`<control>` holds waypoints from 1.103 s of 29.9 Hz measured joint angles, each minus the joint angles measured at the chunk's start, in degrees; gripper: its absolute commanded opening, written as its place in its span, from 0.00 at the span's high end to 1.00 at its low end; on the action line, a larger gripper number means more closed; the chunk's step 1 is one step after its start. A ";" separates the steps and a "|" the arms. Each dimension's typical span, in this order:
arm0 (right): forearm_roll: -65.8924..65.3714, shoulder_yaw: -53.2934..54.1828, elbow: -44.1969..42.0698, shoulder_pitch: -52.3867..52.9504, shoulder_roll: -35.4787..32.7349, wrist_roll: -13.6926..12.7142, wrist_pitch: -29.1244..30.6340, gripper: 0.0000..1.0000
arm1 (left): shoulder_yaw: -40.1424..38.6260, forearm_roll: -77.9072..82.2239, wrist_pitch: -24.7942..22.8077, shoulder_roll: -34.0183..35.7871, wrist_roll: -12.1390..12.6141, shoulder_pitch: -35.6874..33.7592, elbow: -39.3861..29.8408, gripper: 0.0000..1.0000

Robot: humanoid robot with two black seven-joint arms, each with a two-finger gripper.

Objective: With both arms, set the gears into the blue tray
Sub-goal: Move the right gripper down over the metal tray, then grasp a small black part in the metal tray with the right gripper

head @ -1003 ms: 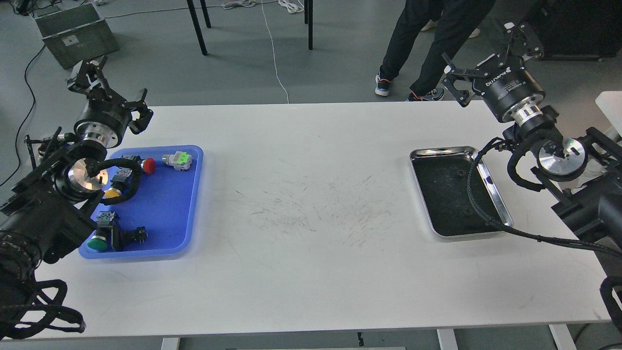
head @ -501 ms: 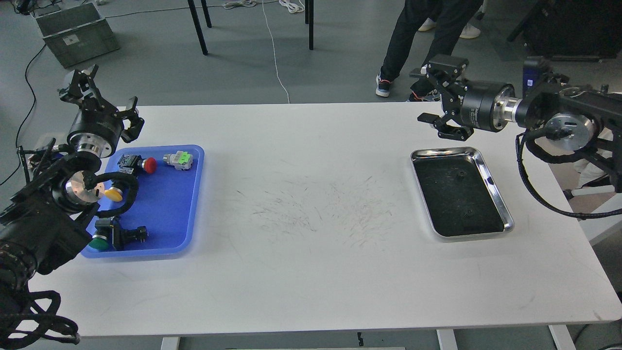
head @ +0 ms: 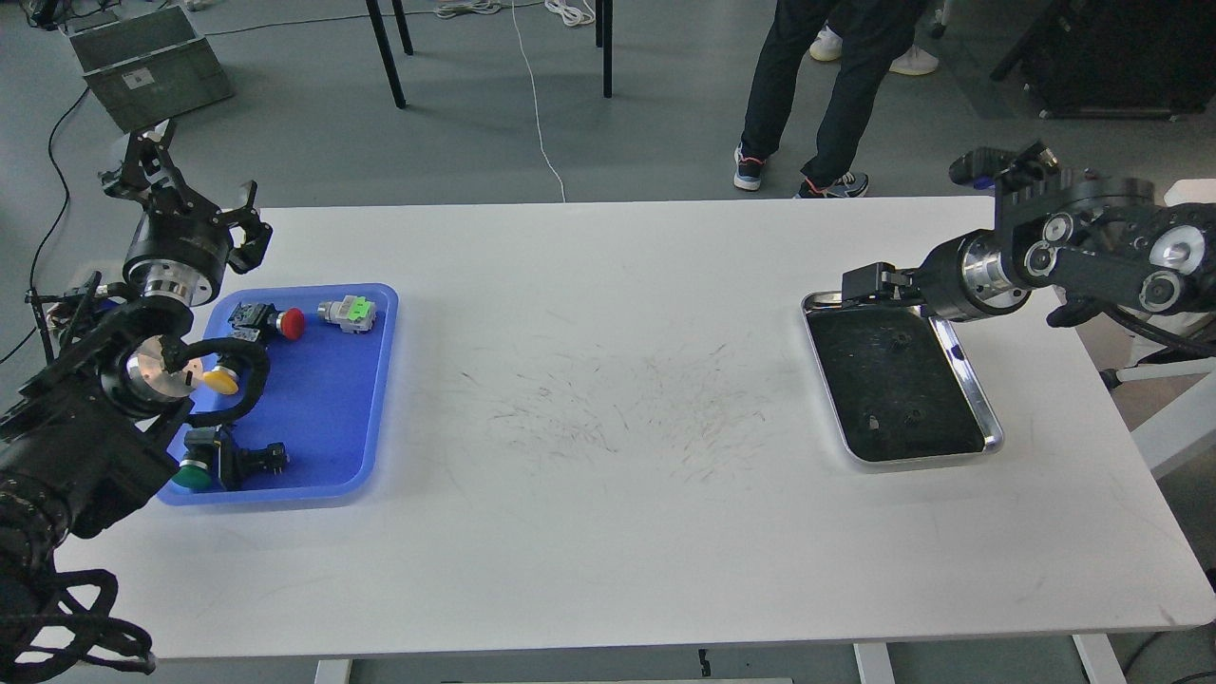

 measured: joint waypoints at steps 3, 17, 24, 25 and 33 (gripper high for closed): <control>-1.53 -0.01 -3.82 -2.22 1.85 -0.03 -0.35 0.01 | 0.12 0.01 0.00 -0.15 0.00 0.22 0.05 0.02; -2.00 0.19 -15.99 -12.01 5.32 0.11 -7.53 0.01 | 0.27 0.09 0.00 -1.88 0.13 0.29 0.06 0.02; -1.98 0.40 -16.56 -13.58 7.38 0.06 -8.87 0.02 | 0.24 0.11 0.00 -2.38 0.13 0.20 0.05 0.02; -1.98 0.40 -16.58 -13.79 7.71 0.06 -9.00 0.02 | 0.22 0.11 0.00 -2.38 0.13 0.20 0.05 0.02; -2.04 0.23 -19.46 -15.94 9.57 -0.05 -10.62 0.06 | 0.20 0.12 0.00 -2.64 0.12 0.19 0.02 0.02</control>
